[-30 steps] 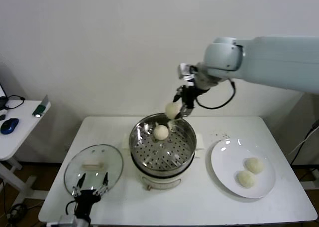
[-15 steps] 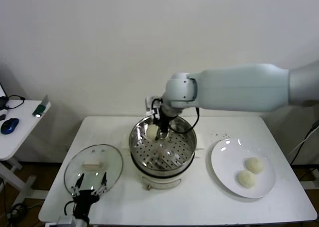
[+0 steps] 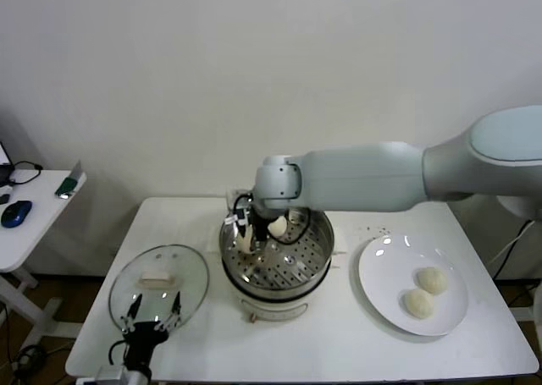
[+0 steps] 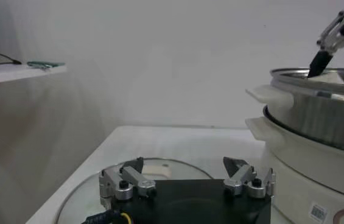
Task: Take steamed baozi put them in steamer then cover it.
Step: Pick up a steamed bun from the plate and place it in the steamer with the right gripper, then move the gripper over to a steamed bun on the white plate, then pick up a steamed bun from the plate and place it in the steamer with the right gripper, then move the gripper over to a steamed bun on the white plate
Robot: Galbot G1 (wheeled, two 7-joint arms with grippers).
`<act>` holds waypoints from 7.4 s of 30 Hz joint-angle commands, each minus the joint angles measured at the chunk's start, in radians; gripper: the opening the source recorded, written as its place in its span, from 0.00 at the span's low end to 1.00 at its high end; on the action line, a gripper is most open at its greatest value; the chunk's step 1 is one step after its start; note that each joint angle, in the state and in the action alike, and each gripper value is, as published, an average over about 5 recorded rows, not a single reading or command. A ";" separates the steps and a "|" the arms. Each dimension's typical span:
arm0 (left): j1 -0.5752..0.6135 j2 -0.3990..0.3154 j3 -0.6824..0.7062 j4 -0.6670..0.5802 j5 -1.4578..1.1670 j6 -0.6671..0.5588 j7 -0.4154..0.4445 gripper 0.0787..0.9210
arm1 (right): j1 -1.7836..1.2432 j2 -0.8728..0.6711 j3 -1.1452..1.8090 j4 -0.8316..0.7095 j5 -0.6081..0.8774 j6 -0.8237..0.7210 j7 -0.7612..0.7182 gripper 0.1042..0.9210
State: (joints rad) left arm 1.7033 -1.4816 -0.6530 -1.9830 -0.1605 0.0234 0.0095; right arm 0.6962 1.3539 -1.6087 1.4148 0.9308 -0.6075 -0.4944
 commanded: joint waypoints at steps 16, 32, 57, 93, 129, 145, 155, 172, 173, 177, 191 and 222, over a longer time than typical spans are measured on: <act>0.002 -0.006 0.006 -0.001 0.008 -0.001 0.000 0.88 | 0.048 -0.039 -0.013 0.014 -0.039 0.042 -0.074 0.88; 0.000 0.000 0.010 0.000 0.008 0.003 0.006 0.88 | 0.511 -0.581 -0.341 0.159 -0.164 0.341 -0.442 0.88; 0.013 -0.016 -0.006 -0.004 0.013 0.004 0.001 0.88 | -0.198 -0.984 -0.003 0.141 -0.674 0.342 -0.406 0.88; 0.023 -0.021 -0.004 -0.012 0.020 0.002 -0.003 0.88 | -0.482 -0.906 0.277 0.038 -0.770 0.307 -0.373 0.80; 0.016 -0.038 0.007 -0.020 0.032 0.007 -0.005 0.88 | 0.505 -0.528 -0.111 0.172 -0.652 0.664 -0.575 0.72; 0.028 -0.040 -0.002 -0.034 0.033 0.008 -0.007 0.88 | 0.346 -0.317 0.088 0.484 -0.835 0.792 -0.533 0.72; 0.042 -0.044 -0.014 -0.042 0.034 0.006 -0.010 0.88 | 0.139 -0.243 0.082 0.424 -0.988 0.749 -0.499 0.72; 0.040 -0.046 -0.016 -0.036 0.032 0.005 -0.011 0.88 | -0.001 -0.189 0.058 0.313 -1.073 0.717 -0.485 0.72; 0.040 -0.046 -0.017 -0.036 0.032 0.005 -0.011 0.88 | -0.006 -0.187 0.058 0.309 -1.077 0.715 -0.483 0.72; 0.039 -0.045 -0.018 -0.035 0.030 0.004 -0.011 0.88 | -0.027 -0.176 0.057 0.299 -1.092 0.702 -0.475 0.72; 0.037 -0.047 -0.016 -0.036 0.030 0.004 -0.012 0.88 | 0.014 -0.178 0.075 0.285 -0.992 0.702 -0.492 0.84; 0.018 -0.041 -0.013 -0.028 0.020 0.013 -0.006 0.88 | 0.118 -0.955 -0.139 -0.038 -0.631 0.569 -0.542 0.88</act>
State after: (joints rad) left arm 1.7235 -1.5224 -0.6642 -2.0150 -0.1406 0.0351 0.0028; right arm 1.0244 0.6433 -1.8207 1.4310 0.3188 0.0611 -1.0759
